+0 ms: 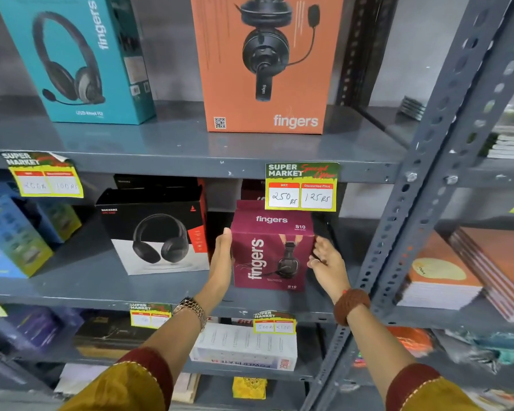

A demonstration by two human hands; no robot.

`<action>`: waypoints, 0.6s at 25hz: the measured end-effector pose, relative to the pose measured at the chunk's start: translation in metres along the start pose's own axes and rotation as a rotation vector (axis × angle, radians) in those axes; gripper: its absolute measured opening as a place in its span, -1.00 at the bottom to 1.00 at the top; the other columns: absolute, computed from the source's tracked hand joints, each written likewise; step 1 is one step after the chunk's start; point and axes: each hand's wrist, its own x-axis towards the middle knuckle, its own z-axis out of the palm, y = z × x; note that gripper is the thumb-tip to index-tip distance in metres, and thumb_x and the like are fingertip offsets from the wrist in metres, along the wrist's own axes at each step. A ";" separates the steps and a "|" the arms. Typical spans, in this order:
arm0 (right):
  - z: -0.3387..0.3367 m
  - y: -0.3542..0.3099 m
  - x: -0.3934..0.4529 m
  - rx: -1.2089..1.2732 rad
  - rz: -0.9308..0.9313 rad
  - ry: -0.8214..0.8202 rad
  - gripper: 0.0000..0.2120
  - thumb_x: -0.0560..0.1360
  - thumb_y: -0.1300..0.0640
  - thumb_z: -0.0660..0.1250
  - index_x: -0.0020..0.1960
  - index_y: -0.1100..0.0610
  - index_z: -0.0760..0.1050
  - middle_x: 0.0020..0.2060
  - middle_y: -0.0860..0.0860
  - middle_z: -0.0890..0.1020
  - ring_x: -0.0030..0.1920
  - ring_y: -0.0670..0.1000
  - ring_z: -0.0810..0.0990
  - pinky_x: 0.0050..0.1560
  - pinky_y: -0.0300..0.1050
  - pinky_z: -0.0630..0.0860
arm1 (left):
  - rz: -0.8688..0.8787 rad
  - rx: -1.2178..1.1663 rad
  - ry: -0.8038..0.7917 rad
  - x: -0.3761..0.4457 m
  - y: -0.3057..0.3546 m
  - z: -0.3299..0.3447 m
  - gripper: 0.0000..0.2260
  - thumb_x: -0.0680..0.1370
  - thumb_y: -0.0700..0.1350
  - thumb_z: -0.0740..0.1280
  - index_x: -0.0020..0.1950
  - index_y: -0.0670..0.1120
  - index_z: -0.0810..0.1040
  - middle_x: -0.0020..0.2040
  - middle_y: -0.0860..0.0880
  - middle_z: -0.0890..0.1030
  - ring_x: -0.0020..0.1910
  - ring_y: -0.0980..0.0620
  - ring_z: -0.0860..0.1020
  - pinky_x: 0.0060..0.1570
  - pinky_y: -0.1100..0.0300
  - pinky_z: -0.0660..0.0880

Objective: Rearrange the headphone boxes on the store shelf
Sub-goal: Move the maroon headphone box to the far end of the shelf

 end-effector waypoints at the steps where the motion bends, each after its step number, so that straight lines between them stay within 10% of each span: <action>1: 0.000 0.000 0.000 -0.001 -0.009 0.000 -0.47 0.46 0.49 0.14 0.38 0.17 0.29 0.16 -0.02 0.45 0.36 0.08 0.37 0.38 -0.03 0.33 | 0.006 0.012 0.000 -0.001 -0.001 -0.001 -0.68 0.60 0.19 -0.03 0.22 0.09 0.34 0.02 0.19 0.50 0.02 0.23 0.49 0.18 0.15 0.36; 6: 0.004 -0.014 -0.006 0.040 -0.136 0.109 -0.42 0.47 0.47 0.10 0.43 0.10 0.25 0.37 0.05 0.39 0.42 0.10 0.30 0.29 -0.20 0.29 | 0.070 0.055 0.139 -0.006 -0.002 -0.024 -0.32 0.49 0.35 -0.01 0.51 0.00 0.17 0.53 0.01 0.23 0.50 0.02 0.21 0.52 -0.07 0.11; 15: 0.098 -0.062 -0.017 0.035 -0.410 0.055 -0.39 0.45 0.46 0.14 0.42 0.04 0.26 0.35 -0.13 0.32 0.33 -0.08 0.32 -0.03 -0.44 0.48 | 0.211 0.009 0.532 -0.006 0.015 -0.147 -0.50 0.61 0.13 0.05 0.51 -0.04 0.15 0.53 -0.02 0.19 0.45 0.05 0.26 0.37 0.22 0.11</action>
